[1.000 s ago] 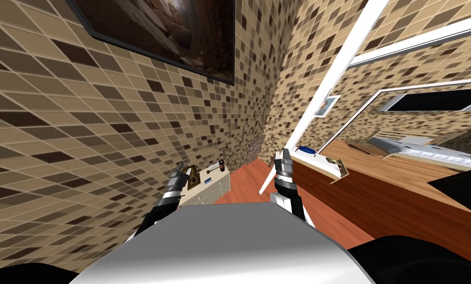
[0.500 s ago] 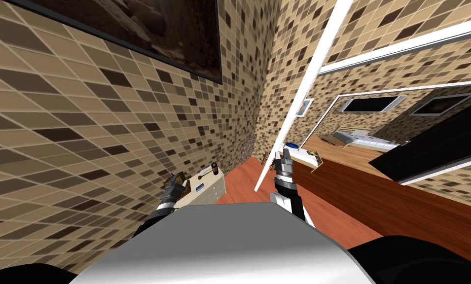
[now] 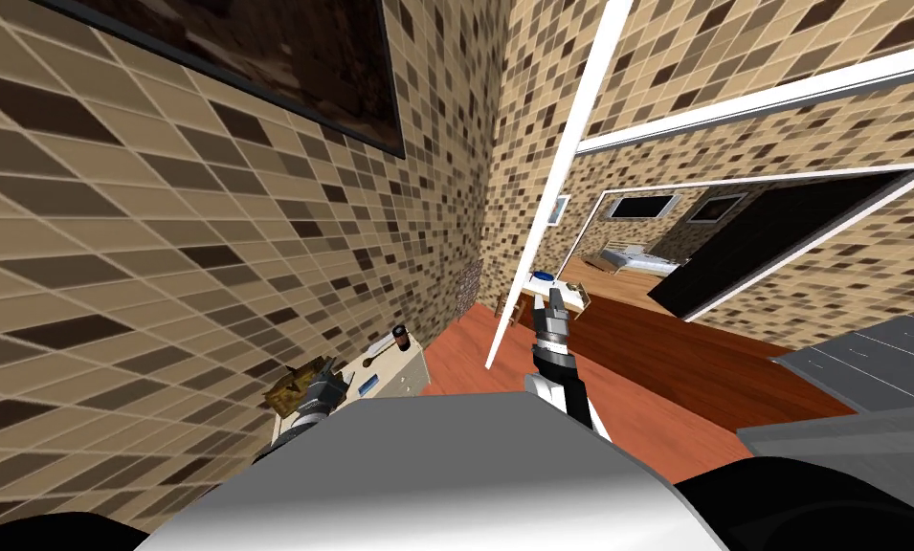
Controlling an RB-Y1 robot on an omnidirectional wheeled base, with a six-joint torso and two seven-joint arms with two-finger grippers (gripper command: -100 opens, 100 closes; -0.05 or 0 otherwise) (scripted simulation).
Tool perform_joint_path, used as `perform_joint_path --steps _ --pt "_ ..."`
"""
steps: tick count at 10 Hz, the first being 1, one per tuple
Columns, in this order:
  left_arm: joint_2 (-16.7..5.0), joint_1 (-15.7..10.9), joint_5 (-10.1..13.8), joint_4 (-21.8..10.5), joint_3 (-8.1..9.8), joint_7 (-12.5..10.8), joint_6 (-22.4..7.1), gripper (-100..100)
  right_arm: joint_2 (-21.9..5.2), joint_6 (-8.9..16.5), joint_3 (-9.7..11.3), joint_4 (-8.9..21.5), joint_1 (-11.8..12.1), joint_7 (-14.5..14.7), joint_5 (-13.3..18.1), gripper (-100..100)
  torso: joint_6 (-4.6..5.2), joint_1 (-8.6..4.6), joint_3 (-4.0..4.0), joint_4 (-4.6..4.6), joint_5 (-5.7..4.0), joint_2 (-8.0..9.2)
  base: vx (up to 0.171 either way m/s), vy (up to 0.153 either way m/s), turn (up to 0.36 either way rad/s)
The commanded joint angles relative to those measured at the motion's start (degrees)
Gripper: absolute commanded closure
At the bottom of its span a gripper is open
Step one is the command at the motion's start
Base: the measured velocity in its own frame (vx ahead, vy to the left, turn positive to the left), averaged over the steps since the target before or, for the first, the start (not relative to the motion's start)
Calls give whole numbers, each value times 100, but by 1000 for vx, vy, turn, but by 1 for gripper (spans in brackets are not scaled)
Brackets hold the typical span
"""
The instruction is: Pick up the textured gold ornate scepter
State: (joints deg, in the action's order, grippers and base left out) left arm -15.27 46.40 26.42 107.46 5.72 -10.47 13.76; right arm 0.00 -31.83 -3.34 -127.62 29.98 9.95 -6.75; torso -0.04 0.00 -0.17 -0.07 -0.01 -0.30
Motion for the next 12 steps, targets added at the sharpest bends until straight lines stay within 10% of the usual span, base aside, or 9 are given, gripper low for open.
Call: perform_joint_path --steps 1,12 --pt "-40 142 286 -217 76 -80 -207 -100 0 0 0 0 0 0 0 0 0 0 0 0 0 0 71 -3 -320" --pt "-307 447 1699 -1773 463 -361 -1242 -100 0 0 -1 0 1 0 0 0 -3 0 -1 0 1 -1 84 6 -237"
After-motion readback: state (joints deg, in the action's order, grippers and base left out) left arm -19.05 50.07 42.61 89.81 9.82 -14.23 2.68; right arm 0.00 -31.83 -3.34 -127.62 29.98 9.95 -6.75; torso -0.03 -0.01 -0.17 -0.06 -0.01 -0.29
